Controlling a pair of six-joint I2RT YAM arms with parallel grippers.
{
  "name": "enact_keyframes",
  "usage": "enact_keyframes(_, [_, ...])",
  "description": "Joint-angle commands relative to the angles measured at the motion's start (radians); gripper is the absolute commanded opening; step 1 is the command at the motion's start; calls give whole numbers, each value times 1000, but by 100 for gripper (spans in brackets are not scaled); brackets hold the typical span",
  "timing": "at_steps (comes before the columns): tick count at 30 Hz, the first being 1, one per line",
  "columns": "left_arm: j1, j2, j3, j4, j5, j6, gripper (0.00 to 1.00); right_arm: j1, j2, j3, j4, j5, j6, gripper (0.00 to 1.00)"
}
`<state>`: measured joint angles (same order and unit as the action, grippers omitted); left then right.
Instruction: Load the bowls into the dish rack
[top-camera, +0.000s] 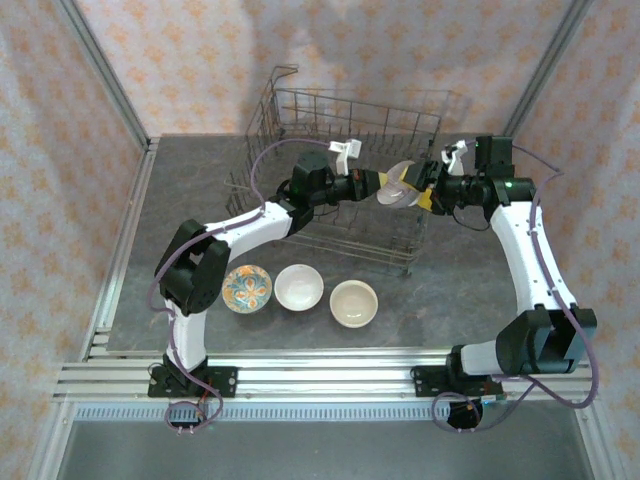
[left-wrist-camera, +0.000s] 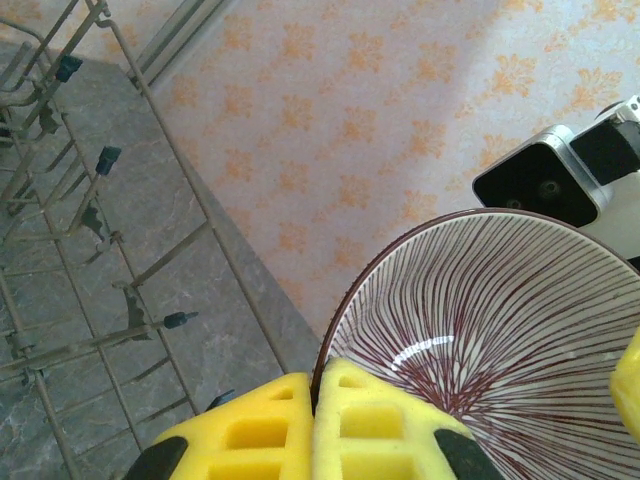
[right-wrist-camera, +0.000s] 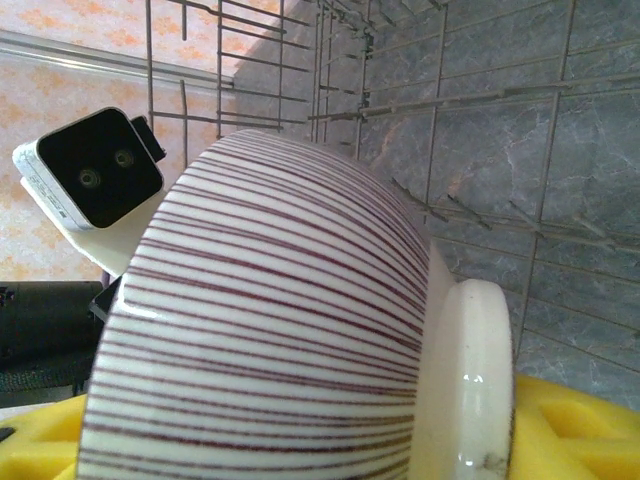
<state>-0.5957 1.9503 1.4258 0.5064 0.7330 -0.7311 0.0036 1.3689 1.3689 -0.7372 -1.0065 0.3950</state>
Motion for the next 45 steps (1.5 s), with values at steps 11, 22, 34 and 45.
enact_keyframes(11, [-10, 32, 71, -101, -7, 67, 20, 4, 12, 77, -76, 29, -99, 49])
enact_keyframes(22, [-12, 35, 81, -142, -27, 88, 30, 19, 42, 110, -121, 78, -144, 46])
enact_keyframes(34, [-12, 30, 89, -170, -70, 96, 43, 48, 68, 129, -154, 145, -177, 44])
enact_keyframes(45, [-9, -23, 95, -273, -167, 156, 53, 65, 84, 158, -158, 260, -184, 44])
